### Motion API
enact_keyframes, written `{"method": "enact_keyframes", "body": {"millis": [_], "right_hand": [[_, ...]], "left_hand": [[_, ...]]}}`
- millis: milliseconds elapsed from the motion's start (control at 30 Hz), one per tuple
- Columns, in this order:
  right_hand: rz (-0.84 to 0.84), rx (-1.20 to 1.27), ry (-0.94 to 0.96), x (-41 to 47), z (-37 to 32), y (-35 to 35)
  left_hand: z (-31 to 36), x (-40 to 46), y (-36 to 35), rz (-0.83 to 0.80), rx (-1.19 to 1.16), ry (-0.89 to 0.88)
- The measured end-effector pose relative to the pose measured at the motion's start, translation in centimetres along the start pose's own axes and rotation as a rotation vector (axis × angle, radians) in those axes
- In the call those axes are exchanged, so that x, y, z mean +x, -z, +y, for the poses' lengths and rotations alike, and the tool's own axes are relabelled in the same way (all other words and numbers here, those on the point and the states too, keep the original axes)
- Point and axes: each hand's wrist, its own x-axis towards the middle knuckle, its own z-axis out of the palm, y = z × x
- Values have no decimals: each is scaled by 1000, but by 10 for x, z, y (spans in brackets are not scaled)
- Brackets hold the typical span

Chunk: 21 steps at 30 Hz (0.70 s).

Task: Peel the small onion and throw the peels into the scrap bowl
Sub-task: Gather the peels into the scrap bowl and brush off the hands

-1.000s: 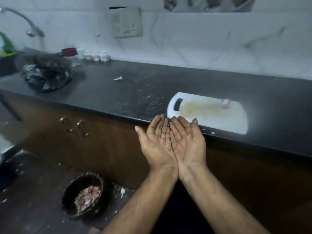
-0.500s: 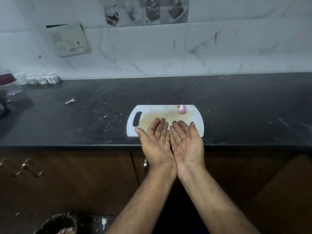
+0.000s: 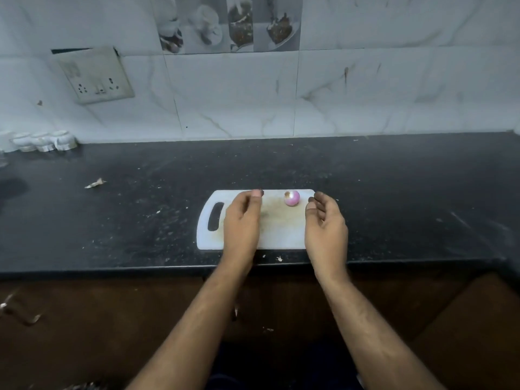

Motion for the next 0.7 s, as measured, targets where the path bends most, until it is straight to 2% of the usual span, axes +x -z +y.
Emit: {"method": "enact_keyframes", "body": {"millis": [100, 133, 200, 233, 300, 400, 433, 467, 500, 533, 567, 600, 700], "right_hand": [[-51, -377, 200, 7, 13, -1], [-113, -523, 198, 10, 17, -4], [-253, -831, 160, 11, 22, -11], [-309, -948, 164, 10, 25, -14], [-431, -984, 227, 0, 22, -18], [-686, -671, 308, -12, 11, -23], [-699, -506, 261, -15, 6, -23], [-610, -374, 199, -13, 5, -23], [-444, -324, 177, -9, 6, -24], [-285, -399, 193, -4, 8, -24], [-201, -531, 220, 2, 10, -24], [-213, -657, 239, 4, 12, -25], [-542, -931, 351, -1, 16, -39]], "left_hand": [[-18, 9, 11, -157, 597, -222], [-22, 9, 14, -213, 709, -226], [-27, 5, 17, -283, 768, -155], [-29, 3, 18, -302, 758, -141], [-27, -1, 18, -307, 684, -122], [-25, -3, 19, -269, 492, -46], [-27, -3, 20, -258, 433, -51], [-30, -4, 21, -242, 371, -65], [-33, -3, 23, -211, 321, -77], [-35, -3, 24, -178, 285, -78], [-37, -2, 24, -149, 254, -71], [-37, -1, 25, -132, 211, -59], [-37, 4, 28, -112, -4, -25]]}}
